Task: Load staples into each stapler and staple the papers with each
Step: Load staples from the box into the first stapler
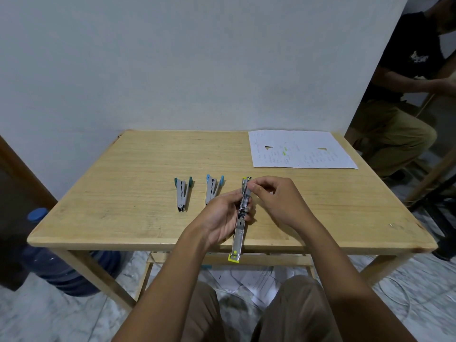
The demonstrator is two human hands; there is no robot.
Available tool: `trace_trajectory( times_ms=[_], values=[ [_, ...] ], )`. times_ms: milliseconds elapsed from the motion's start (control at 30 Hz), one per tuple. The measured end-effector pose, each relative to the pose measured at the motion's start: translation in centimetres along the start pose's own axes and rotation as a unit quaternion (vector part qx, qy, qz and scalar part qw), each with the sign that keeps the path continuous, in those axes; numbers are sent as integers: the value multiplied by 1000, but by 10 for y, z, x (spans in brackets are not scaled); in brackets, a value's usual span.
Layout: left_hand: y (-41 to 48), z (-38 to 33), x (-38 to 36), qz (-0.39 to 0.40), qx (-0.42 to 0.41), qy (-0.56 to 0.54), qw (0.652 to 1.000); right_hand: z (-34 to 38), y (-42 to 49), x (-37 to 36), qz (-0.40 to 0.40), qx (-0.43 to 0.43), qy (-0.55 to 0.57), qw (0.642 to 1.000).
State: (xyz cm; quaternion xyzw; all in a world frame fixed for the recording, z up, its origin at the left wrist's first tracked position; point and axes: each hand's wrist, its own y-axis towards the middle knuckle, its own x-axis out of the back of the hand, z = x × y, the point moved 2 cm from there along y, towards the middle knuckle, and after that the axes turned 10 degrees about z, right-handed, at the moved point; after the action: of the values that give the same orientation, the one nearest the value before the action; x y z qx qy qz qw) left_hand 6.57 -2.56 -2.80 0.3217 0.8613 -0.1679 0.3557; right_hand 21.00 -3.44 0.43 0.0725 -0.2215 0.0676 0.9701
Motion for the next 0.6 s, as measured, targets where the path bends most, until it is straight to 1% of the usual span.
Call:
trace_trajectory(
  times_ms=[133, 333, 433, 533, 600],
  values=[
    [0, 0, 0, 0, -3, 0, 1000, -3, 0, -5, -12, -10, 19, 1000],
    [1, 1, 3, -4, 1, 8, 1000, 1, -4, -7, -21, 3, 75, 997],
    [1, 1, 1, -2, 5, 8, 1000, 1, -4, -9, -22, -1, 52, 998],
    [1, 1, 2, 3, 3, 3, 1000, -2, -4, -10, -28, -17, 3, 999],
    [1, 0, 3, 7, 5, 2, 1000, -4, -4, -10, -35, -7, -35, 999]
  ],
)
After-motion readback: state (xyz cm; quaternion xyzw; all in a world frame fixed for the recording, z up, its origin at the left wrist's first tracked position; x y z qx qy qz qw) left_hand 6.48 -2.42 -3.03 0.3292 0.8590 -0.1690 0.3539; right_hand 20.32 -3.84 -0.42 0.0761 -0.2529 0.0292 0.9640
